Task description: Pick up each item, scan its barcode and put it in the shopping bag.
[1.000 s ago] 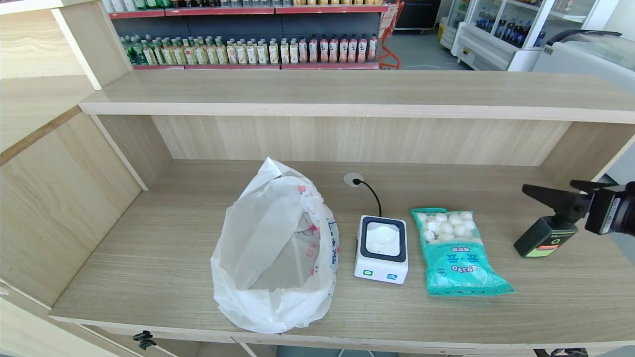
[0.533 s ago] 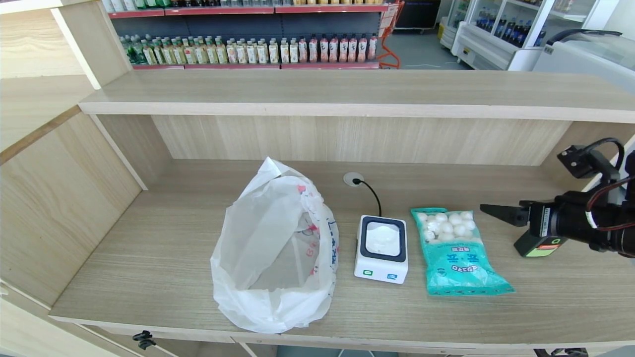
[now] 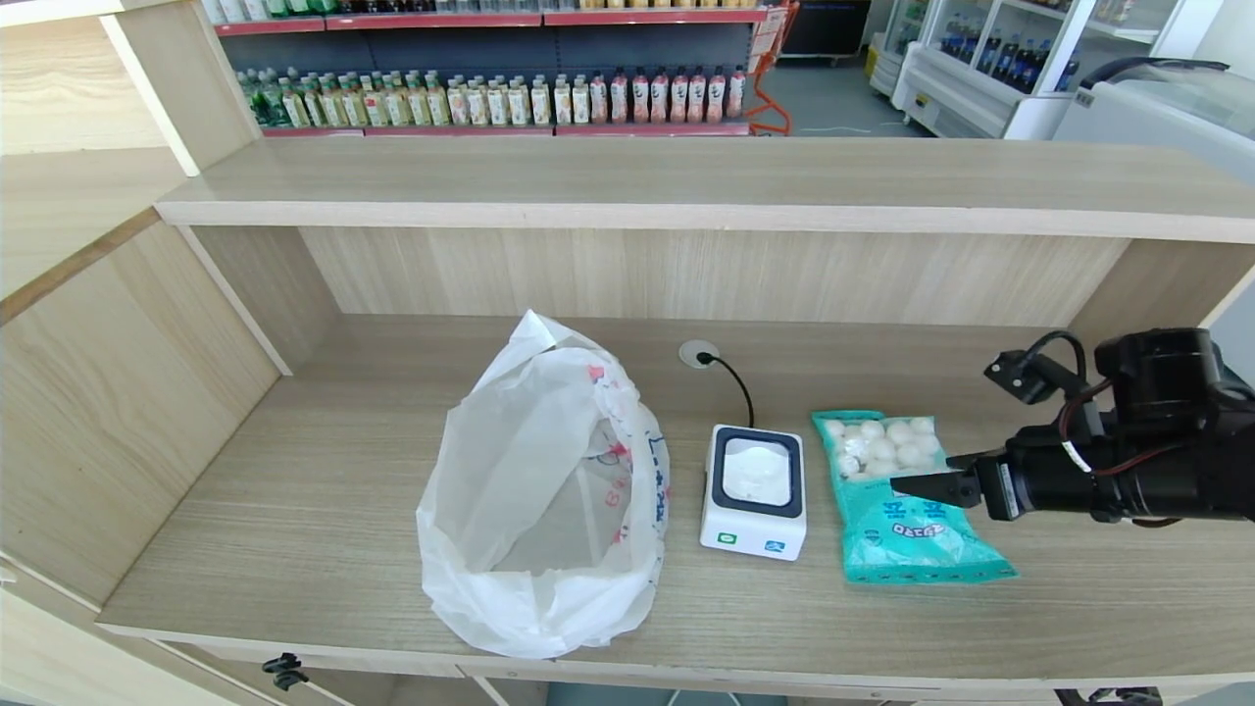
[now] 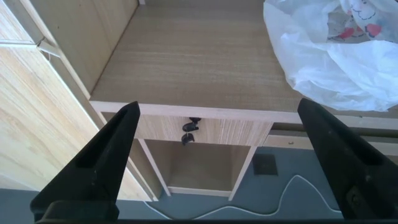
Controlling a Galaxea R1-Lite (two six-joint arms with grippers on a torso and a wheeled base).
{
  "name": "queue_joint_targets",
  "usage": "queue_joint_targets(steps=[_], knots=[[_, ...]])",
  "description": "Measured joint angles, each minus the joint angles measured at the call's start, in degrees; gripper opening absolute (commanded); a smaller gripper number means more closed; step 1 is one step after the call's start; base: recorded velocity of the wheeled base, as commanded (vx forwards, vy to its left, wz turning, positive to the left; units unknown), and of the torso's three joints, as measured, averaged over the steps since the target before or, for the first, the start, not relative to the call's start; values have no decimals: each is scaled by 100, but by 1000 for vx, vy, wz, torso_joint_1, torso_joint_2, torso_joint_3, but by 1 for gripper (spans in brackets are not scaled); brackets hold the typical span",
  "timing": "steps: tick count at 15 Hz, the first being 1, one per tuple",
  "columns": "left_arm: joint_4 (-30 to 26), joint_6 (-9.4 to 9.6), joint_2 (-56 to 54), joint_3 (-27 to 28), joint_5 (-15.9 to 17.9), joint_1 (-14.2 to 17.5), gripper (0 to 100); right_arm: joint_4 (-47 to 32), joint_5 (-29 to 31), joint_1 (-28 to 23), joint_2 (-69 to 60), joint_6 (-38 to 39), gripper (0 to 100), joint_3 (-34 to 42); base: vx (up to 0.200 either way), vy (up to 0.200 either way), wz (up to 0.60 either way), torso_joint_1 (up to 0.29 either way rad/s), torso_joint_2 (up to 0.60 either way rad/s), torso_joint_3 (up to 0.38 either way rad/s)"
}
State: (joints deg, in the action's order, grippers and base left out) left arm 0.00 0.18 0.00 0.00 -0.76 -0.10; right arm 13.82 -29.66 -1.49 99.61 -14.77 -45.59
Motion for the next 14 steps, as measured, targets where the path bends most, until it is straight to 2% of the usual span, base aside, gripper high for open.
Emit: queue_joint_targets(steps=[4,8,14], knots=[[0,0,0,0,0,0,100,-401,49,69,419,-273,100,-440,0,0,0,0,0,0],[0,0,0,0,0,0,100,-1467,111,80,720,-677,100,-1091,0,0,0,0,0,0],[0,0,0,0,0,0,100,-1992,976,187,907,-1213,100,-1529,0,0,0,0,0,0]])
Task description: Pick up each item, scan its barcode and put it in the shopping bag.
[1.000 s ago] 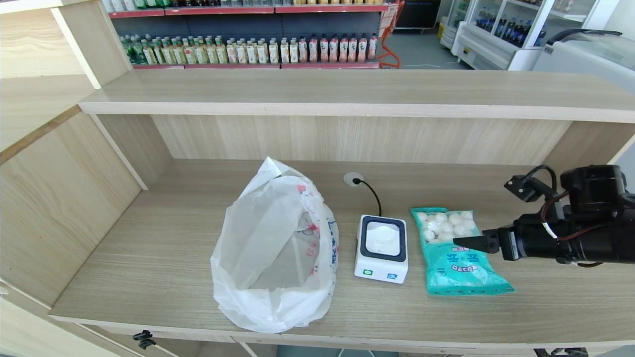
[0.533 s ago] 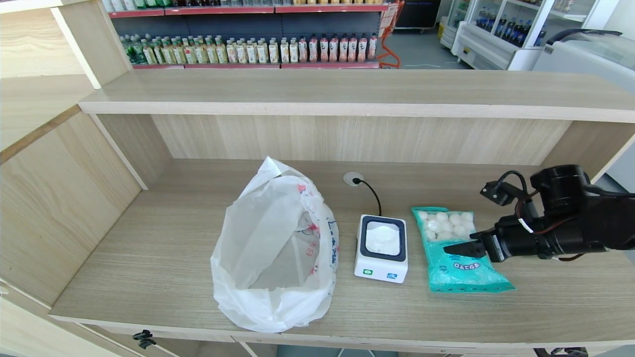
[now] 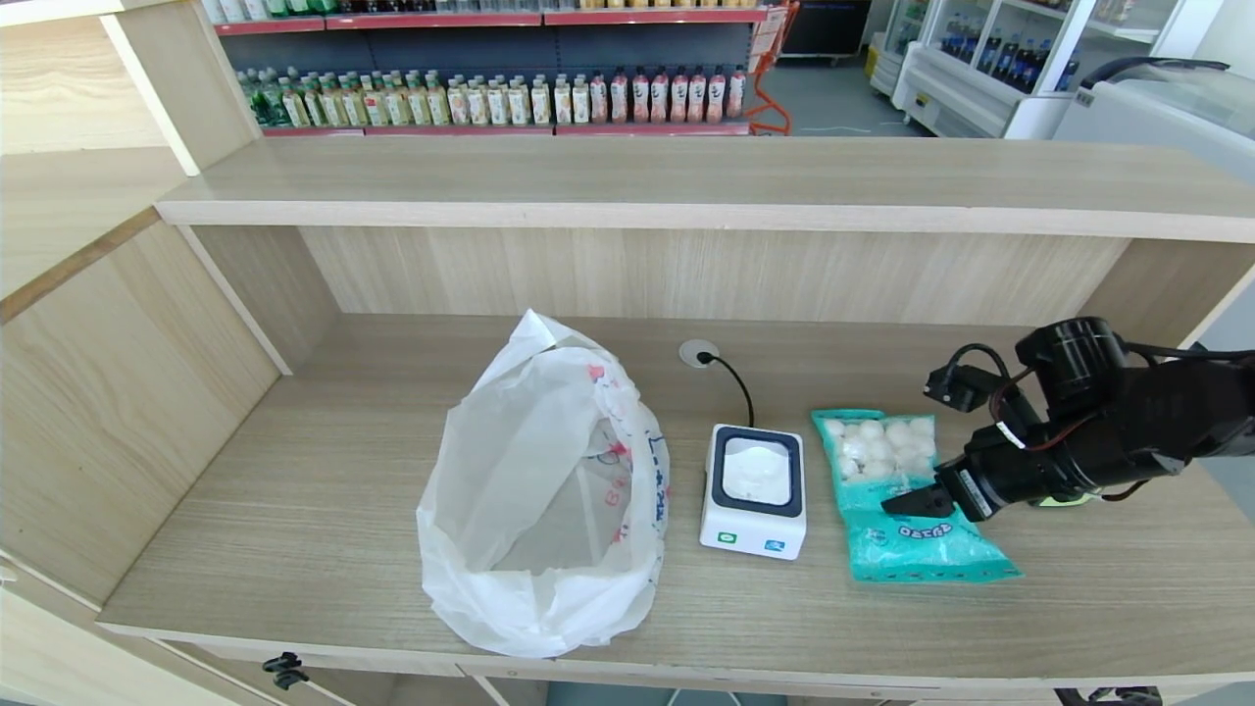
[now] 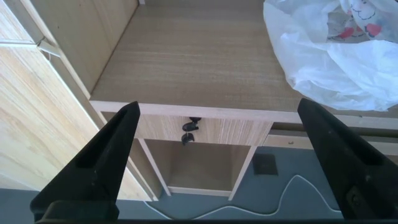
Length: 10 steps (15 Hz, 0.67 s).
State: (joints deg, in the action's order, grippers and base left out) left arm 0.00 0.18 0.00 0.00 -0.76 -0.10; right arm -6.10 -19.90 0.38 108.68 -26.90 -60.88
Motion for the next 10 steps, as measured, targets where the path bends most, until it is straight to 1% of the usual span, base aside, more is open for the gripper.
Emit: queue_joint_targets(steps=[3,5,10], knots=[[0,0,0,0,-2,0,100,-132,-211,4,41,24,100,-127,0,0,0,0,0,0],[0,0,0,0,-2,0,100,-213,-840,4,59,28,100,-196,0,0,0,0,0,0],[0,0,0,0,-2,0,100,-518,-859,9,168,-9,100,-395,0,0,0,0,0,0]])
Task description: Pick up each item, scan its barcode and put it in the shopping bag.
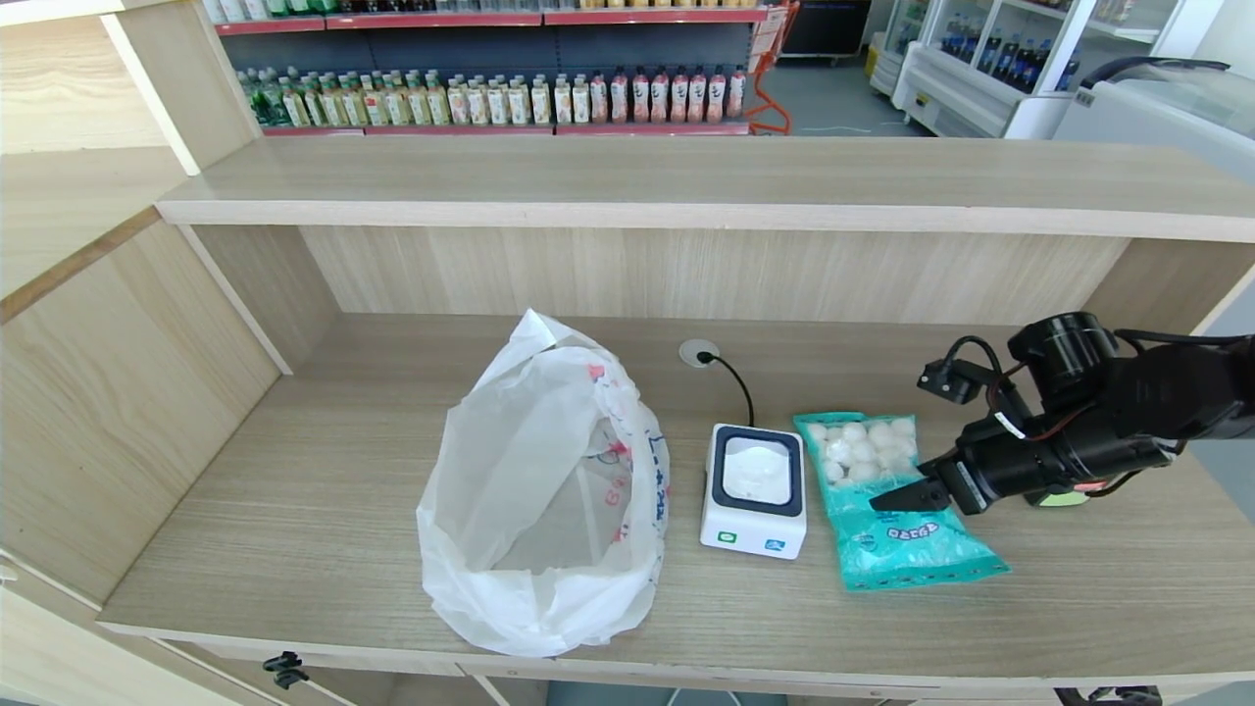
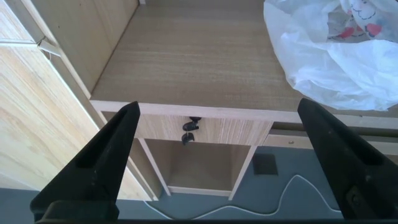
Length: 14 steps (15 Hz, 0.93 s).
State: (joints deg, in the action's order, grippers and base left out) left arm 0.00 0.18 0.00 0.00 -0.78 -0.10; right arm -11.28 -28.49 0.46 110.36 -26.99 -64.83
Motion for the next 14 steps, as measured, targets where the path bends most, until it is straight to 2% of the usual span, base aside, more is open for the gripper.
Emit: queue_joint_targets(steps=[3,4,14], knots=[[0,0,0,0,2,0,100,-108,-6,-5,94,-18,100,-93,0,0,0,0,0,0],[0,0,0,0,0,0,100,-128,-11,-5,124,-32,0,-116,0,0,0,0,0,0],[0,-2,0,0,2,0,100,-276,-62,33,249,-82,0,-256,0,0,0,0,0,0]])
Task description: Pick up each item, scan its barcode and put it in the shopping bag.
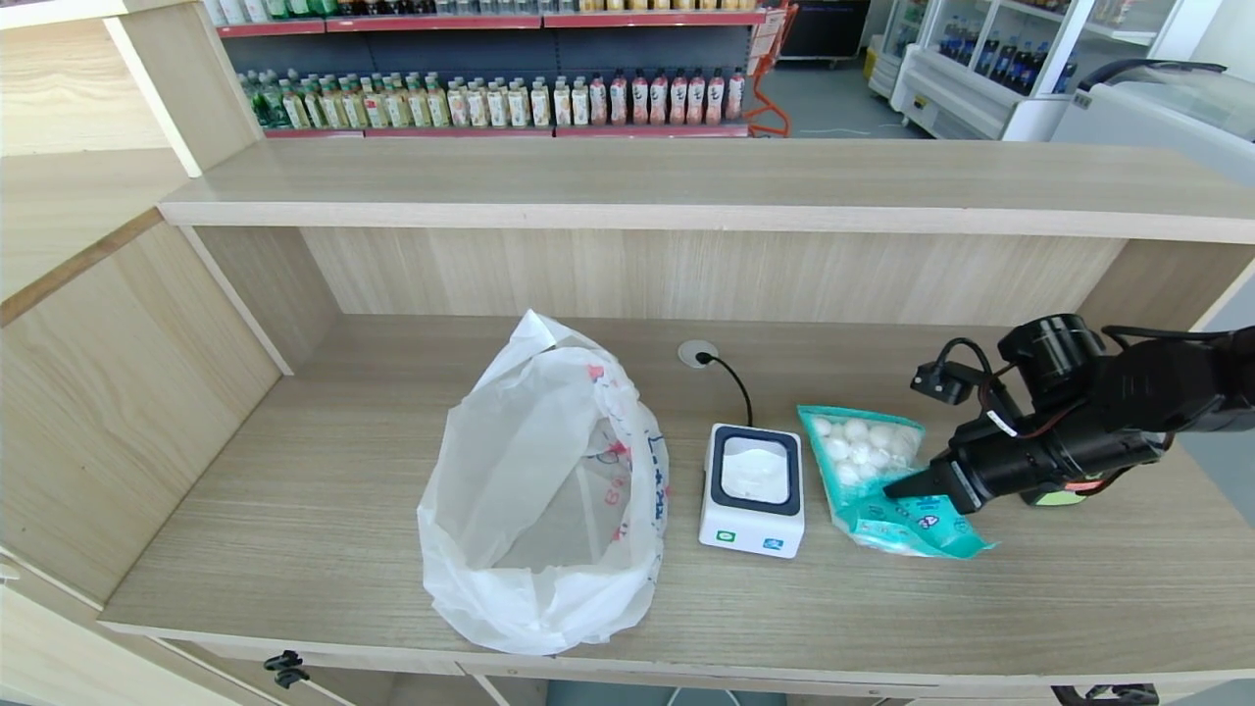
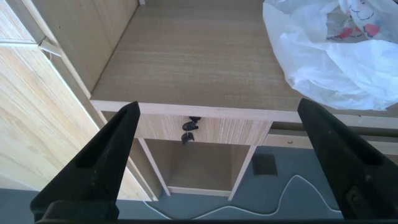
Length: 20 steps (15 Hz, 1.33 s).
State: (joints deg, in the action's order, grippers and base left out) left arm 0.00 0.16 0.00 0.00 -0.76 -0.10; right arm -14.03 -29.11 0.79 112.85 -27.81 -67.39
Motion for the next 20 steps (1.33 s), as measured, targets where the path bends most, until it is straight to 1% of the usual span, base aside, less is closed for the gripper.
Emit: queue_joint_targets(steps=[3,7,9,11,13,14,15,17,18,19,20], knots=[[0,2,0,0,-2,0,100,-57,-124,-6,-67,-11,0,-260,0,0,0,0,0,0],[0,2,0,0,-2,0,100,-503,-201,-28,-268,-11,0,-628,0,0,0,0,0,0],[0,0,0,0,-2,0,100,-549,-412,-30,-419,-11,0,-612,0,0,0,0,0,0],[0,0,0,0,0,0,100,-556,-447,-33,-540,-52,0,-510,0,0,0,0,0,0],[0,2,0,0,0,0,100,-549,-450,-33,-610,-249,0,-389,0,0,0,0,0,0],[0,2,0,0,-2,0,100,-542,-457,-22,-634,-503,0,-325,0,0,0,0,0,0],[0,2,0,0,-2,0,100,-534,-472,-16,-649,-556,100,-280,0,0,0,0,0,0],[0,0,0,0,0,0,100,-503,-556,-39,-662,-580,100,-236,0,0,0,0,0,0],[0,2,0,0,-2,0,100,-483,-758,-66,-660,-569,100,-232,0,0,0,0,0,0],[0,2,0,0,-2,0,100,-474,-1107,-89,-653,-558,100,-232,0,0,0,0,0,0],[0,2,0,0,-2,0,100,-471,-1224,-123,-635,-550,100,-232,0,0,0,0,0,0]])
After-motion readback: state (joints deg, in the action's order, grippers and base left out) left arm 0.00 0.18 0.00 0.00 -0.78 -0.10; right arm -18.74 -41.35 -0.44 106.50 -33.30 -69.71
